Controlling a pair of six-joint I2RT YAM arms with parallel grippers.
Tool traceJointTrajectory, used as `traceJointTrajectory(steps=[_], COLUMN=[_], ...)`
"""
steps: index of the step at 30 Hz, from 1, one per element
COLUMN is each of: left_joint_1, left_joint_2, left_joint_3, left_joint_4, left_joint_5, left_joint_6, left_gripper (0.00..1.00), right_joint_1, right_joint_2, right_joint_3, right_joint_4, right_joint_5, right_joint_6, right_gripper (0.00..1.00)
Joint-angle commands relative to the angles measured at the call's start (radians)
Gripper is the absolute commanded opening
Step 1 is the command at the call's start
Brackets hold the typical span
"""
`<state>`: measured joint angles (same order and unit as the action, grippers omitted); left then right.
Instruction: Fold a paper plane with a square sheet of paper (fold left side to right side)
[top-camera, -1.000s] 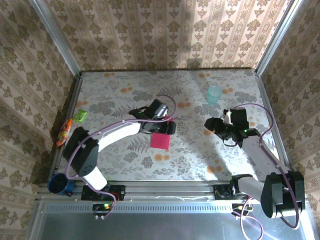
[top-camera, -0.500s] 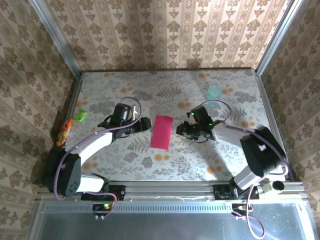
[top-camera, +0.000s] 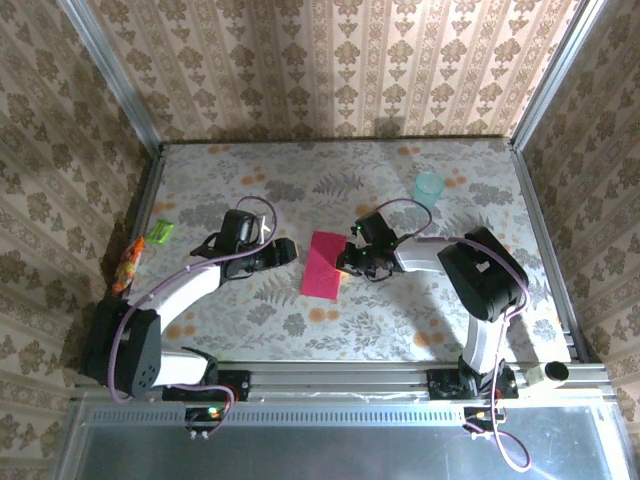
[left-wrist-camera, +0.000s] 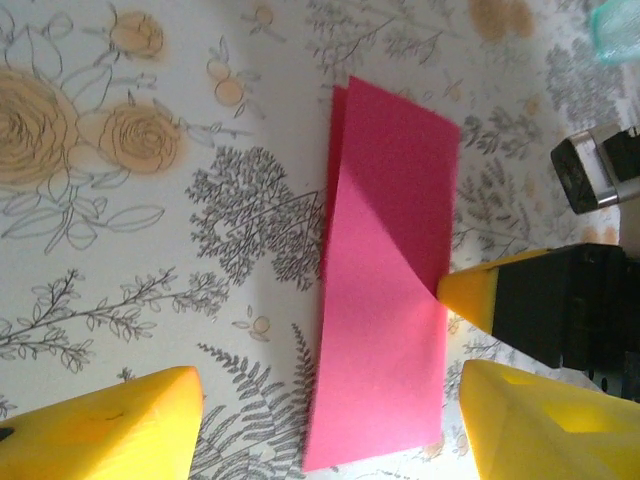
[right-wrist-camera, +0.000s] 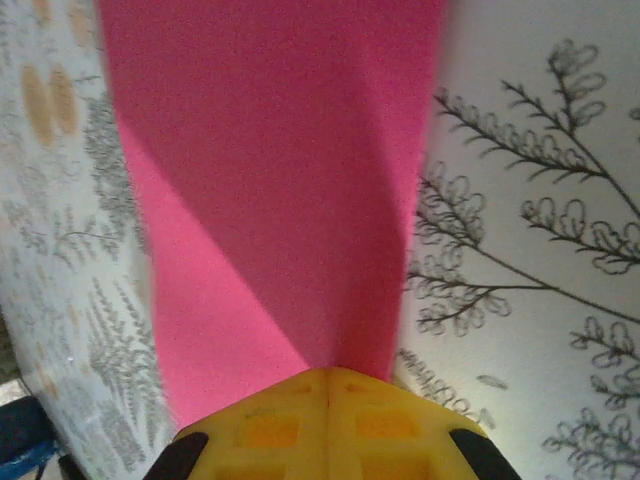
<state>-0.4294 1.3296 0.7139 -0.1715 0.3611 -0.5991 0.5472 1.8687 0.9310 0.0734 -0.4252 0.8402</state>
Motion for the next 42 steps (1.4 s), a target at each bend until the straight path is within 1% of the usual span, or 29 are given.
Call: traceJointTrajectory(steps=[1,4,8,15,23,24,28,37,42], left_joint_1=[0.009,0.010,0.009,0.004,-0.019,-0.049,-0.067,-0.090,-0.098], left_joint_2=[0.026,0.037,0.065,0.141,0.249,0.263,0.300,0.354,0.375], left_joint_3=[0.030,0.029,0.034,0.036,0.089,0.096,0.120,0.139,0.133], left_joint_4=[-0.061,-0.066,-0.075,-0.033,-0.008,-0.005,0.001,0.002,0.015], left_joint_5=[0.025,0.036,0.091,0.190,0.250,0.256,0.262,0.242,0.252], left_joint_6=[0.035,0.043,0.053,0.027,0.013,0.011,0.003,-0.013,-0.020], left_gripper=[0.67,0.65,0.62,0.56,0.49,0.47,0.43,0.42,0.41], right_joint_1=[0.000,-0.001,-0.003,-0.024,-0.024,-0.023,-0.025,-0.024,-0.024], right_joint_2=[0.034,0.037,0.035,0.019,0.008,0.006,0.003,-0.002,0.000], right_joint_3=[0.024,0.022,0.026,0.001,-0.018,-0.021,-0.031,-0.041,-0.041], right_joint_4=[-0.044,-0.075,-0.132,-0.144,-0.115,-0.112,-0.109,-0.101,-0.098], right_joint_5=[-0.001,-0.001,-0.017,-0.078,-0.090,-0.088,-0.081,-0.075,-0.076], right_joint_6=[-0.042,-0.087,-0.184,-0.297,-0.283,-0.282,-0.279,-0.273,-0.270], right_gripper=[0.03,0.03,0.02,0.02,0.02,0.02,0.02,0.02,0.02])
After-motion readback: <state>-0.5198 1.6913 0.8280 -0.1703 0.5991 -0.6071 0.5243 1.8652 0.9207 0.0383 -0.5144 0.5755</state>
